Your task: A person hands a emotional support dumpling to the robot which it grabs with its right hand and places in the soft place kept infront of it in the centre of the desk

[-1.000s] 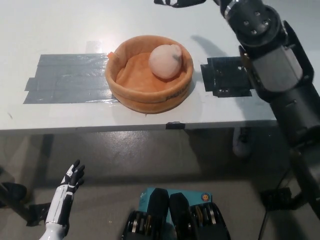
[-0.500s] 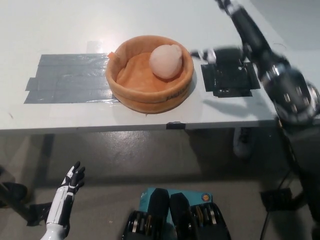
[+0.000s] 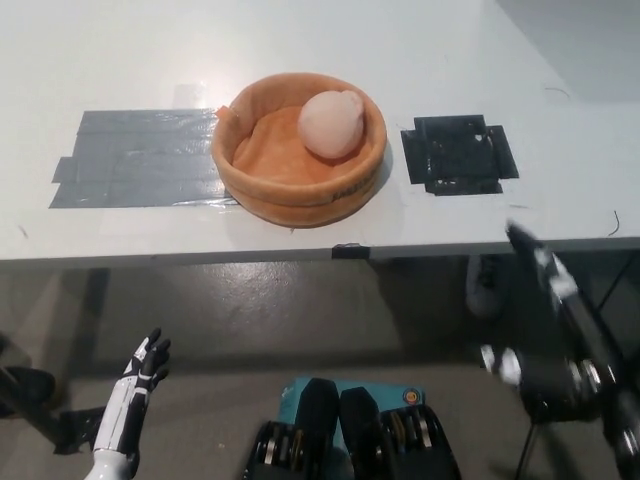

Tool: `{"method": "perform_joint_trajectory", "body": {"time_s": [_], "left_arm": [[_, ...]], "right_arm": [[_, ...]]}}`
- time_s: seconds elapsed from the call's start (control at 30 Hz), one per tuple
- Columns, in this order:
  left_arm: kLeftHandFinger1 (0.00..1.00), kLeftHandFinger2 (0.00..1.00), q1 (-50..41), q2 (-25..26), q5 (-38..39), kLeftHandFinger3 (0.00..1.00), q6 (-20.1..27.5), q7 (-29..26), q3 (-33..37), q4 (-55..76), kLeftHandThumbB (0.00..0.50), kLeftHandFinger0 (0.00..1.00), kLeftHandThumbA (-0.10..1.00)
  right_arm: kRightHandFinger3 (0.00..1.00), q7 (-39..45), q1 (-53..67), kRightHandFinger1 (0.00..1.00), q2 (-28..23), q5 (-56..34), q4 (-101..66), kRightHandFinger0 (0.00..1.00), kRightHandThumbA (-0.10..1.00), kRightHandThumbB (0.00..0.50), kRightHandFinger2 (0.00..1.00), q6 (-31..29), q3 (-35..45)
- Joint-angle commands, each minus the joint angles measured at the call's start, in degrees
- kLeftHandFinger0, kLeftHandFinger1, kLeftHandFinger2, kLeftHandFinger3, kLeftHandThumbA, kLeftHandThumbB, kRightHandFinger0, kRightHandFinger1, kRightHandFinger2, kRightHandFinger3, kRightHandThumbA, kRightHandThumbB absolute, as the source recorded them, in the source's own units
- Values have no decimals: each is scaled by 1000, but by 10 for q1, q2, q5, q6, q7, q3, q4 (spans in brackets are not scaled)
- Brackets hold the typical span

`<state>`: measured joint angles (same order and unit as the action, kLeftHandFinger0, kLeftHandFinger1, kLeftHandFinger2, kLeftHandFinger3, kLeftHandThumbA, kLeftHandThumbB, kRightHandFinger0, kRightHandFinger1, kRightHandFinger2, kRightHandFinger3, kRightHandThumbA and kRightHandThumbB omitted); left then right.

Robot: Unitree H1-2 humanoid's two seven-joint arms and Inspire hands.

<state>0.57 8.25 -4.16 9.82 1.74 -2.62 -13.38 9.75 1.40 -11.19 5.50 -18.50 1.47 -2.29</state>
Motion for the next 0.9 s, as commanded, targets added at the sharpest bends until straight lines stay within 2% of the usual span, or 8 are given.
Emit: {"method": "perform_joint_trajectory", "body": {"time_s": [0.0,0.07,0.13,0.3,0.43,0.53,0.67,0.87], "left_arm": [[1000,1000,-7,9,-1,1000,21,2,2,13,500,1000,1000],[1000,1000,-10,9,0,1000,22,4,4,13,500,1000,1000],[1000,1000,-19,6,1,1000,26,5,7,14,500,1000,1000],[1000,1000,-36,5,-3,1000,30,0,8,19,500,1000,1000],[1000,1000,-40,5,-5,1000,28,-3,8,23,500,1000,1000],[1000,1000,-42,4,-7,1000,22,-3,8,29,500,1000,1000],[1000,1000,-41,2,-5,1000,29,-6,6,25,500,1000,1000],[1000,1000,-42,2,-8,1000,26,-7,7,30,500,1000,1000]], "right_arm": [[1000,-16,23,1000,24,-60,25,1000,996,365,1000,-88,17],[1000,-14,30,1000,32,-53,62,1000,989,366,1000,-95,12],[1000,-12,40,1000,35,-48,97,1000,966,336,1000,-112,9],[1000,-10,41,1000,37,-39,182,1000,964,344,1000,-133,8],[1000,-4,36,1000,35,-52,207,1000,973,350,1000,-136,13],[1000,-1,31,1000,33,-60,223,1000,976,327,1000,-143,16],[1000,1,21,1000,29,-63,230,1000,981,340,1000,-142,16],[1000,-2,25,1000,28,-57,229,1000,976,328,1000,-145,14]]}}
